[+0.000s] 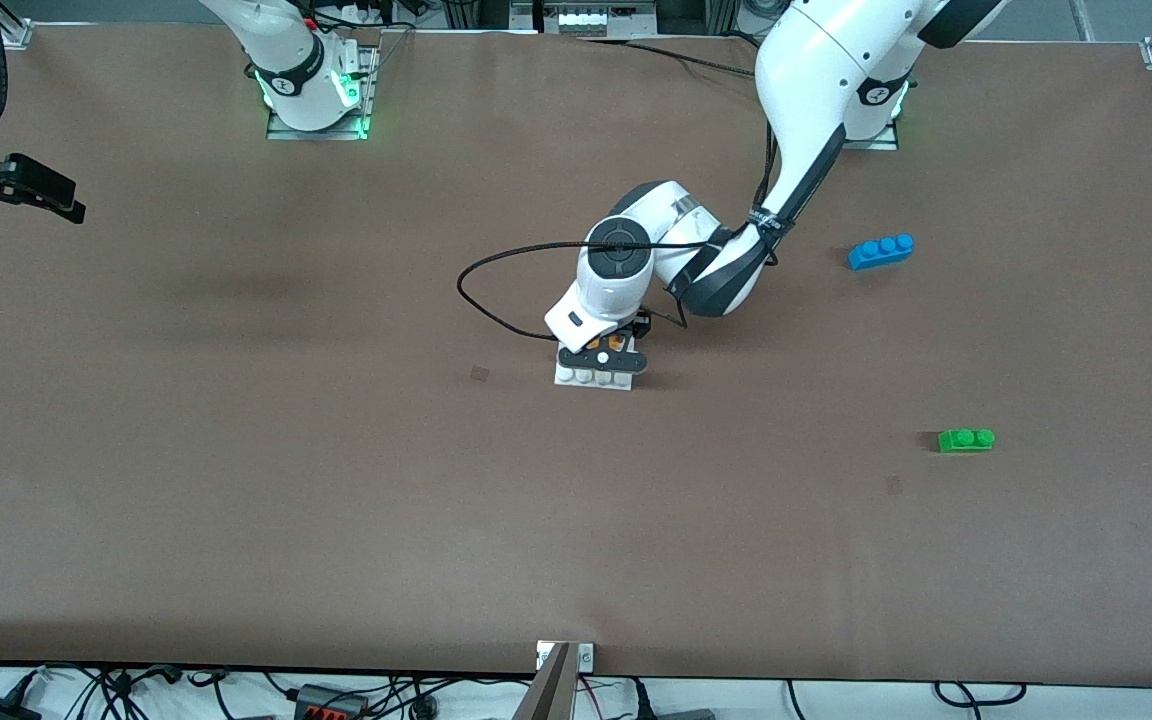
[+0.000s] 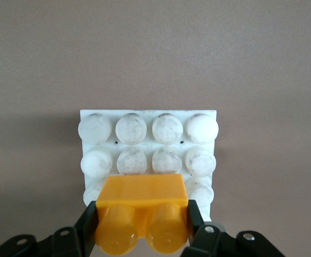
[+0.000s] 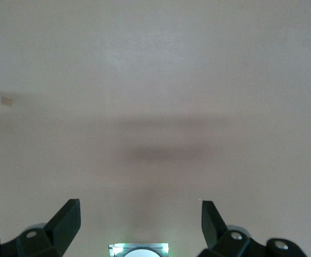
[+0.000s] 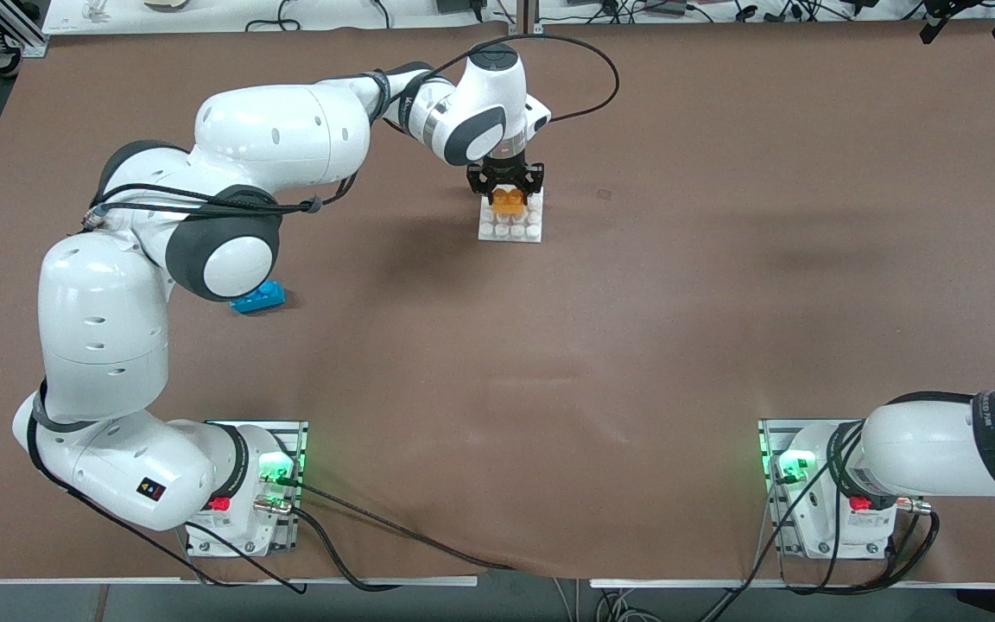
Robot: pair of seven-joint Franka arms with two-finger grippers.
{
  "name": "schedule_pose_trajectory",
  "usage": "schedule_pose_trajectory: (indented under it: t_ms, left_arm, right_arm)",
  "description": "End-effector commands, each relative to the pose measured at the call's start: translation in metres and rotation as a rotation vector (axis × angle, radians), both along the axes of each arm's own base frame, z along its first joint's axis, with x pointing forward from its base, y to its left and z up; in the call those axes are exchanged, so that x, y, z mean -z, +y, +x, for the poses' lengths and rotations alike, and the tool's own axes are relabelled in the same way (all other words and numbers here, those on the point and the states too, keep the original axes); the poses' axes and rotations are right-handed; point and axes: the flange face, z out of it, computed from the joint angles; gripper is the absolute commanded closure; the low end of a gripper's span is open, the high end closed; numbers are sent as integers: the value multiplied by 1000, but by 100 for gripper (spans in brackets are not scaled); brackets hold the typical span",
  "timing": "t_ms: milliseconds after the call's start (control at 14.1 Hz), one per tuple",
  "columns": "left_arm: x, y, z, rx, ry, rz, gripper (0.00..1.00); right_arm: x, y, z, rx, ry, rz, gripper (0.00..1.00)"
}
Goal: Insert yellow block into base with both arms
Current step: 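Press the yellow block down onto the base studs with the left gripper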
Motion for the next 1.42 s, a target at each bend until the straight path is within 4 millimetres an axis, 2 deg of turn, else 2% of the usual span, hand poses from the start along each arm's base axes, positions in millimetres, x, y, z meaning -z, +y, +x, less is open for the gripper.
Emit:
schedule_pose_trajectory:
  t_ms: [0,498,853,1351]
  left_arm:
    - [5,0,-1,19,-28,24,70]
    - [12,0,-3,24,-22,30,70]
    - [24,-3,-7,50,-28,52,70]
    - [25,-4,-6,6,-25,40,71]
  right_arm:
    - [-1,4,-3,-1,-3,-6,0]
    - [-1,6,-3,-1,-1,0,0]
    - [-1,6,-3,-1,-3,0,0]
    - [-1,6,-3,-1,-1,0,0]
